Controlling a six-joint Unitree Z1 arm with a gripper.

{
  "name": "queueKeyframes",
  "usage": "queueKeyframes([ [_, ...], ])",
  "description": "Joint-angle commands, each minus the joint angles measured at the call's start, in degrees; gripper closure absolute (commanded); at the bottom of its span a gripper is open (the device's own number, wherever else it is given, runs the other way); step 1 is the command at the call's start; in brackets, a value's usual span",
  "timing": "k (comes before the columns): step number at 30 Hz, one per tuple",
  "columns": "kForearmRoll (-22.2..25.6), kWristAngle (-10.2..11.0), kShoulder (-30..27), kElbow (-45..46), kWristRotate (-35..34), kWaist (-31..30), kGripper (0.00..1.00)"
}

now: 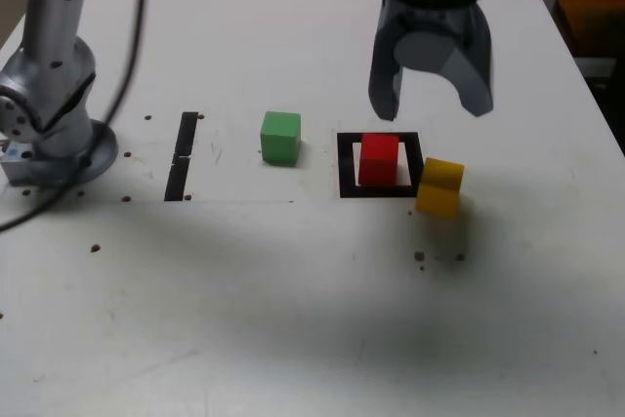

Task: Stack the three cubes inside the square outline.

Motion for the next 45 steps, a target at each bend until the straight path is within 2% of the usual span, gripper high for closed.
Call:
queueKeyframes([
  [1, 0.11, -0.61, 0.65, -0.58, 0.31, -0.41, 0.28],
  [7, -0.19, -1.80, 3.05, -1.46, 0.70, -0.90, 0.28],
  [22, -1.38, -2.50, 9.09, -3.81, 1.68, -0.87, 0.28],
  [45, -3.76, -4.07, 14.34, -3.32, 3.48, 1.57, 0.28],
])
